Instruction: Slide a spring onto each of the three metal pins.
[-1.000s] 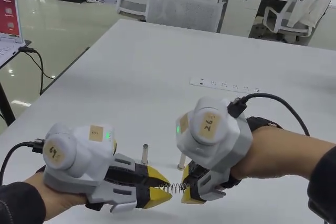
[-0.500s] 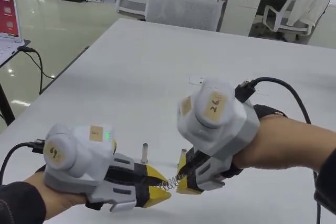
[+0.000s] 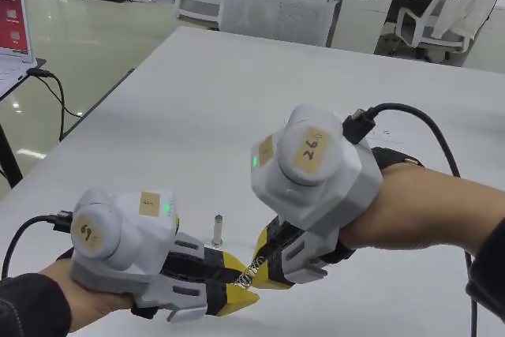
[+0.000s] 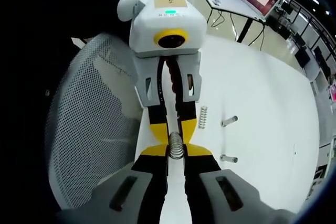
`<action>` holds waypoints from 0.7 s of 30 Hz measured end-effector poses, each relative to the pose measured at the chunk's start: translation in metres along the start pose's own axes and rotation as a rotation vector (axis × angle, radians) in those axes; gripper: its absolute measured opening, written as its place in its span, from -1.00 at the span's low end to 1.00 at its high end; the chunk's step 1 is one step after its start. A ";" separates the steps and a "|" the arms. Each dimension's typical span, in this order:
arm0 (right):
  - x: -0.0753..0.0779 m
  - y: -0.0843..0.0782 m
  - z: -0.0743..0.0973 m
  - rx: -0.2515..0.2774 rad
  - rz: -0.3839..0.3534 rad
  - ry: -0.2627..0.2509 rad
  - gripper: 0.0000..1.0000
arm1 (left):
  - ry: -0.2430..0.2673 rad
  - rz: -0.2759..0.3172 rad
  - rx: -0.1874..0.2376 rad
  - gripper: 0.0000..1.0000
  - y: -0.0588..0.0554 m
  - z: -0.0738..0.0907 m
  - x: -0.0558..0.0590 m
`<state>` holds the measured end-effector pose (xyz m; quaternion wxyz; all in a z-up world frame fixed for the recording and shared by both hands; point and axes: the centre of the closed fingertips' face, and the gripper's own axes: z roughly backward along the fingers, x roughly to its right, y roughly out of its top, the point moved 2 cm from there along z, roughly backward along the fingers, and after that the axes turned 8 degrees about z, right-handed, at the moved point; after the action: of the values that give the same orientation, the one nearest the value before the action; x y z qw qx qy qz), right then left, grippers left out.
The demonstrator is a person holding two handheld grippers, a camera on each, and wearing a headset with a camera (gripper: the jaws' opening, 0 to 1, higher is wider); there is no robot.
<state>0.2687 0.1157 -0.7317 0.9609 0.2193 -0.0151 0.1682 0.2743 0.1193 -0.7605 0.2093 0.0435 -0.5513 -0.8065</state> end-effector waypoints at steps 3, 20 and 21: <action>0.000 0.003 -0.001 0.004 -0.002 0.007 -0.85 | -0.004 -0.003 -0.008 -0.94 -0.001 -0.001 0.001; 0.014 -0.015 0.007 -0.020 -0.051 -0.035 -0.85 | 0.018 0.056 -0.005 -0.75 -0.003 0.003 -0.006; 0.015 -0.017 0.008 -0.023 -0.058 -0.038 -0.85 | 0.021 0.060 -0.002 -0.73 -0.003 0.003 -0.007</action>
<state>0.2889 0.1029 -0.7297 0.9674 0.2117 -0.0288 0.1360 0.2792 0.1257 -0.7633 0.2391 0.0351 -0.5493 -0.7999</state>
